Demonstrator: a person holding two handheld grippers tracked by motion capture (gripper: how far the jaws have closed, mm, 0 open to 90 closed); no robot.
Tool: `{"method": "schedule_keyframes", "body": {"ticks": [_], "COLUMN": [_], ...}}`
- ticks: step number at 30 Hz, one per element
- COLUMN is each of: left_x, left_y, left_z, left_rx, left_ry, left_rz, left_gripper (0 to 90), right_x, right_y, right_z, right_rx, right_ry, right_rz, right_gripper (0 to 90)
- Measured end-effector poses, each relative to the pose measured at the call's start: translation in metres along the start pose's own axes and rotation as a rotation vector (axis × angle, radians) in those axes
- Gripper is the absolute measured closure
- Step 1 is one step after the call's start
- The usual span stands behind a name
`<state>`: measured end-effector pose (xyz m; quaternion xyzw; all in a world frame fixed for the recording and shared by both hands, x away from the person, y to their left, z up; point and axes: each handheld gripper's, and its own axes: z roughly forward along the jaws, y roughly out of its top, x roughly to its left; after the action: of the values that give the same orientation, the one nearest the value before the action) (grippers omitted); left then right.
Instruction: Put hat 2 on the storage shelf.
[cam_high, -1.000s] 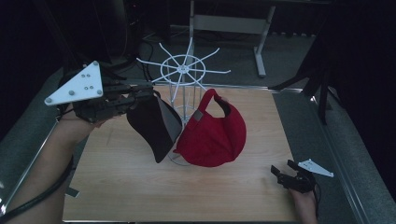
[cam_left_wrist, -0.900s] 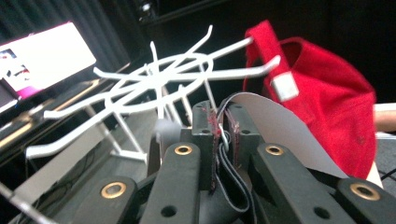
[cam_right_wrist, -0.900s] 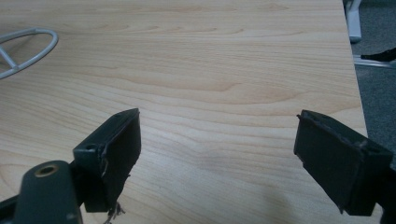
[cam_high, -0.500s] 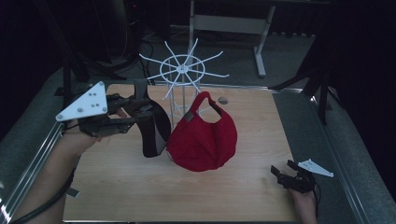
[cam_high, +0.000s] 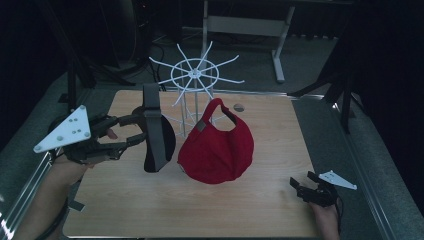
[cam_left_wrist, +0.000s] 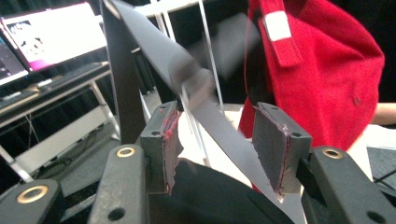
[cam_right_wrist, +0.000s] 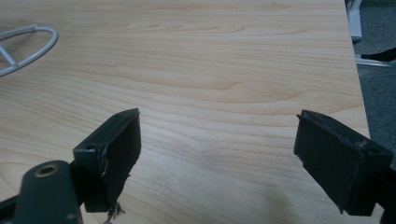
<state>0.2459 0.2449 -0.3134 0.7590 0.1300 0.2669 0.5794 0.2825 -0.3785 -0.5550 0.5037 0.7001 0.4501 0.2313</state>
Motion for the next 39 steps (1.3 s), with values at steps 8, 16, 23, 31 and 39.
{"method": "schedule_keyframes", "body": {"ticks": [8, 16, 23, 31, 39], "left_x": [-0.003, -0.008, -0.010, -0.017, -0.025], "left_y": [-0.025, -0.056, -0.087, -0.121, -0.148], "left_z": [-0.003, 0.001, 0.001, 0.003, 0.009], "left_rx": [0.030, 0.059, 0.068, 0.075, 0.096], "left_ry": [0.004, 0.008, 0.028, 0.022, 0.015], "left_rz": [-0.032, -0.076, -0.134, -0.178, -0.219], "left_gripper": [51.3, 51.1, 51.1, 51.2, 51.2], "right_x": [0.000, 0.001, 0.001, 0.001, 0.001], "right_y": [0.000, 0.000, 0.000, 0.000, 0.000], "right_z": [0.000, 0.000, 0.000, 0.000, 0.000], "right_rx": [-0.001, -0.002, -0.001, -0.002, 0.000], "right_ry": [0.000, 0.001, 0.002, 0.003, 0.004], "right_rz": [-0.001, -0.001, -0.004, -0.005, -0.007], "right_gripper": [14.7, 14.7, 14.7, 14.7, 14.7]}}
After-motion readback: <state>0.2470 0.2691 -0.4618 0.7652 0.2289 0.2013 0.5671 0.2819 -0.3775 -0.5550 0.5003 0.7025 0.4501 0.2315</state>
